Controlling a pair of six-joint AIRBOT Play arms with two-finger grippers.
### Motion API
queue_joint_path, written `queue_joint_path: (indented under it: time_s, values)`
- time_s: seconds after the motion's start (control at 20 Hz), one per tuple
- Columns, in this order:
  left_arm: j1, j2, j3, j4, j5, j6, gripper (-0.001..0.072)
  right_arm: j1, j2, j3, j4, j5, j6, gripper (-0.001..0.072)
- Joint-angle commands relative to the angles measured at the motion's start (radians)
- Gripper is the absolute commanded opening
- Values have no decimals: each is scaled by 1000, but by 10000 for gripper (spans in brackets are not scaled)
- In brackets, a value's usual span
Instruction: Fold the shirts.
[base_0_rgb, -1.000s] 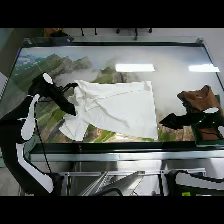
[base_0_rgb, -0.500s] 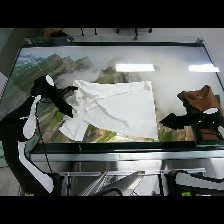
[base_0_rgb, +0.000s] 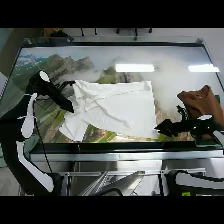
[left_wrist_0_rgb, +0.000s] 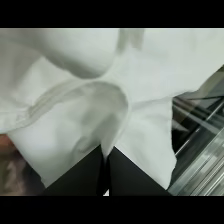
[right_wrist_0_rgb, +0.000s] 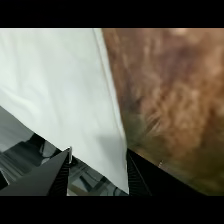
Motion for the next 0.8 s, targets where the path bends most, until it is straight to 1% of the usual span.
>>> queue_joint_path:
  time_s: [0.0,0.05,0.1,0.15,0.25,0.4,0.45,0.6,0.65,0.7,0.75]
  values:
    - [29,0,36,-131,-52,-24,18,68,-10,-26,49,-17,-10,387]
    - [39,3,42,-150,-60,-39,18,99,-3,-22,119,-13,-39,164]
    - [50,16,42,-191,-64,-47,18,125,8,-8,179,-6,-55,80]
    - [65,37,42,-249,-69,-47,17,147,29,24,221,13,-70,23]
    - [112,104,42,-360,-72,-55,17,159,103,122,258,43,-72,23]
    - [210,249,41,-523,-79,-76,17,119,273,323,282,28,-71,22]
    - [255,315,31,-623,-68,-92,17,90,331,401,315,11,-71,22]
    - [409,535,-25,-1054,-59,-92,17,-32,452,635,442,-18,-71,21]
    - [467,615,-40,-1181,-36,-93,17,-81,477,719,480,-23,-71,21]
    - [540,707,-58,-1288,3,-92,17,-130,495,803,509,-27,-71,22]
    - [614,792,-66,-1343,37,-92,17,-169,505,881,530,-36,-71,22]
